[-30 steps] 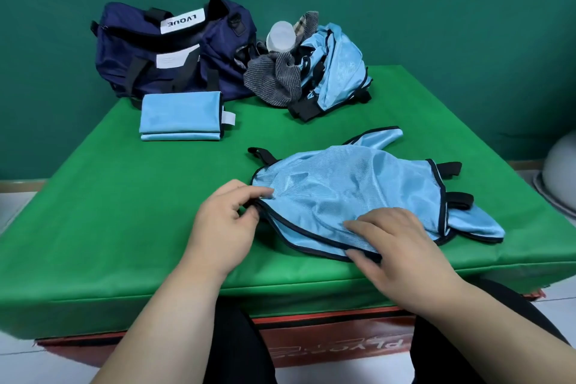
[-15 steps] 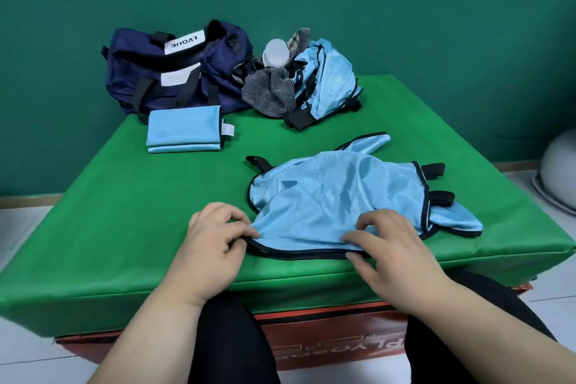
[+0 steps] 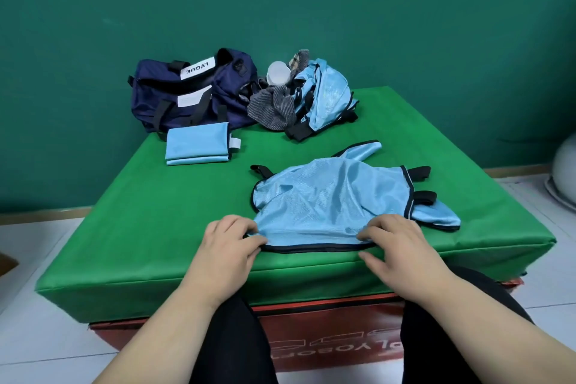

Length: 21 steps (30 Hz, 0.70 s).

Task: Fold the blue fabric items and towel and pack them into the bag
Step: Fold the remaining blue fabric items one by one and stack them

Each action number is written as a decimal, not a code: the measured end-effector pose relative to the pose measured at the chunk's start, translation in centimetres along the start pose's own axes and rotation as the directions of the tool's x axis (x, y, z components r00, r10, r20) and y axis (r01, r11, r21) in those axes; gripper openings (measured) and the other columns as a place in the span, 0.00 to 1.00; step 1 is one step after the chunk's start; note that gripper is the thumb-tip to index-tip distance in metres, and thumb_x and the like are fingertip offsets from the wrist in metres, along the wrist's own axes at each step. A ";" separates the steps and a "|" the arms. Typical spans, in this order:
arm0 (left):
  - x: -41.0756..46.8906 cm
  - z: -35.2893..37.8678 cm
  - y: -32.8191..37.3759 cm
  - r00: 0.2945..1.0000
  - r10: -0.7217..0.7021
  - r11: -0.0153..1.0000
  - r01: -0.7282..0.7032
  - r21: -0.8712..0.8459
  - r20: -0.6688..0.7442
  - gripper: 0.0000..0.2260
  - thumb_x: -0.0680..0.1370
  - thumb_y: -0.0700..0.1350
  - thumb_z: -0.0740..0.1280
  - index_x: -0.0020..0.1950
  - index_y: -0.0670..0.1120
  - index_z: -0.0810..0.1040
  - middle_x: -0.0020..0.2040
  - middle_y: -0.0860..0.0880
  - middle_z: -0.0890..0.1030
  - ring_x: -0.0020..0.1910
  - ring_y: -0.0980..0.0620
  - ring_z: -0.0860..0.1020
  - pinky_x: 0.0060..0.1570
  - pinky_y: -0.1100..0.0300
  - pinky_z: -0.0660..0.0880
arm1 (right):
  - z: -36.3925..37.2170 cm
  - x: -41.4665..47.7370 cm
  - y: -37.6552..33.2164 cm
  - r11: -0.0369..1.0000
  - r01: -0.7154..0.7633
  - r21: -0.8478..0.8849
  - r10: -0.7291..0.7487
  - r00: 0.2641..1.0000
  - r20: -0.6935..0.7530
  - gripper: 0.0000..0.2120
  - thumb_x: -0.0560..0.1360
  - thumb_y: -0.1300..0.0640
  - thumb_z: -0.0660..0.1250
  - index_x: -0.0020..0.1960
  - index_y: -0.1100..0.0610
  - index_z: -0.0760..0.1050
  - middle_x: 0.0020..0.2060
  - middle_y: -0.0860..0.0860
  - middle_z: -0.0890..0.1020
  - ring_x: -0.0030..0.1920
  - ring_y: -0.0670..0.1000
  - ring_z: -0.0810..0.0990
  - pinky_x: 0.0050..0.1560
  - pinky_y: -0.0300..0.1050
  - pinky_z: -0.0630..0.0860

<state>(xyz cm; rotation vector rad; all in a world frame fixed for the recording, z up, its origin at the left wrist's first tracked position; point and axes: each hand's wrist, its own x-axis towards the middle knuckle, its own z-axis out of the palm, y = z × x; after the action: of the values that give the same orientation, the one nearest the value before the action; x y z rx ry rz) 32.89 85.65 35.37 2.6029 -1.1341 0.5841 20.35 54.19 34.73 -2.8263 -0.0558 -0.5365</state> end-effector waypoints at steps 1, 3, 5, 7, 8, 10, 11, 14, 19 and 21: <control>0.0 0.1 0.0 1.000 -0.015 1.000 0.015 0.014 0.008 0.12 0.67 0.45 0.80 0.48 0.54 0.85 0.47 0.55 0.80 0.51 0.49 0.74 0.48 0.52 0.71 | -0.1 0.0 0.1 1.000 -0.017 -0.002 0.017 1.000 0.012 0.12 0.70 0.48 0.76 0.52 0.47 0.81 0.47 0.43 0.75 0.52 0.51 0.76 0.54 0.50 0.71; 0.0 0.3 -0.2 0.999 -0.039 0.999 0.038 0.032 0.033 0.11 0.68 0.47 0.80 0.48 0.56 0.85 0.44 0.58 0.80 0.48 0.51 0.75 0.46 0.54 0.71 | -0.3 -0.1 0.3 0.999 -0.035 -0.003 0.035 0.999 0.039 0.10 0.70 0.47 0.75 0.50 0.46 0.81 0.46 0.42 0.75 0.51 0.51 0.77 0.53 0.51 0.71; 0.0 0.6 -0.5 0.998 -0.054 0.998 0.053 0.039 0.036 0.10 0.69 0.47 0.79 0.48 0.56 0.85 0.43 0.59 0.80 0.47 0.52 0.75 0.46 0.55 0.68 | -0.5 -0.2 0.5 0.999 -0.043 0.003 0.043 0.997 0.061 0.10 0.70 0.47 0.75 0.51 0.45 0.82 0.46 0.42 0.74 0.51 0.51 0.77 0.53 0.51 0.70; 0.0 1.0 -0.8 0.998 -0.062 0.998 0.062 0.028 0.017 0.07 0.71 0.47 0.77 0.47 0.55 0.85 0.43 0.59 0.80 0.47 0.52 0.75 0.46 0.57 0.65 | -0.7 -0.2 0.8 0.999 -0.051 0.013 0.050 0.996 0.075 0.11 0.71 0.46 0.75 0.52 0.45 0.83 0.46 0.42 0.74 0.51 0.51 0.77 0.54 0.51 0.71; 0.0 1.1 -1.1 0.998 -0.068 0.997 0.068 0.024 0.003 0.04 0.73 0.48 0.74 0.47 0.55 0.84 0.44 0.59 0.80 0.46 0.51 0.75 0.45 0.57 0.65 | -0.7 -0.2 0.9 0.998 -0.053 0.016 0.051 0.995 0.081 0.11 0.71 0.46 0.74 0.53 0.45 0.83 0.46 0.42 0.74 0.51 0.51 0.76 0.55 0.52 0.71; 0.0 1.4 -1.3 0.995 -0.104 0.995 0.104 0.005 0.003 0.08 0.76 0.52 0.64 0.47 0.54 0.83 0.44 0.58 0.80 0.46 0.51 0.75 0.45 0.56 0.68 | -0.7 -0.2 1.0 0.998 -0.055 0.021 0.052 0.994 0.099 0.12 0.72 0.45 0.73 0.55 0.44 0.83 0.46 0.42 0.74 0.52 0.51 0.76 0.56 0.52 0.71; 0.0 1.6 -1.4 0.994 -0.110 0.994 0.110 -0.002 0.013 0.11 0.77 0.53 0.60 0.47 0.53 0.82 0.44 0.57 0.79 0.46 0.50 0.74 0.44 0.55 0.69 | -0.7 -0.1 1.0 0.998 -0.052 0.023 0.049 0.993 0.105 0.12 0.73 0.44 0.73 0.55 0.44 0.82 0.46 0.42 0.74 0.52 0.51 0.75 0.57 0.52 0.71; 0.0 1.8 -1.4 0.992 -0.119 0.992 0.120 -0.028 0.044 0.14 0.78 0.52 0.55 0.48 0.51 0.79 0.45 0.55 0.77 0.47 0.50 0.72 0.45 0.54 0.69 | -0.5 0.0 1.0 0.999 -0.027 0.024 0.025 0.996 0.090 0.13 0.73 0.42 0.70 0.55 0.44 0.82 0.45 0.42 0.73 0.52 0.50 0.75 0.55 0.52 0.72; 0.1 2.0 -1.5 0.990 -0.122 0.991 0.125 -0.050 0.066 0.11 0.78 0.51 0.55 0.49 0.51 0.76 0.46 0.55 0.75 0.48 0.49 0.71 0.46 0.53 0.69 | 0.2 0.3 0.1 0.998 0.044 -0.034 -0.044 0.999 0.023 0.13 0.71 0.44 0.74 0.54 0.46 0.82 0.49 0.46 0.76 0.53 0.55 0.76 0.56 0.54 0.73; 0.0 2.0 -1.6 0.988 -0.129 0.989 0.134 -0.062 0.086 0.11 0.78 0.51 0.54 0.50 0.51 0.75 0.47 0.55 0.75 0.49 0.50 0.71 0.47 0.52 0.69 | 0.3 0.5 -0.4 0.996 0.077 -0.053 -0.079 0.997 -0.026 0.15 0.70 0.46 0.77 0.54 0.48 0.82 0.53 0.49 0.77 0.56 0.57 0.76 0.58 0.57 0.74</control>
<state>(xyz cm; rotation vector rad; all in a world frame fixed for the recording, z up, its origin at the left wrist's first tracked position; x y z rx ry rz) 34.57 85.94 33.47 2.6400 -0.9775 0.4078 20.93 54.60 34.75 -2.8766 -0.1492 -0.6028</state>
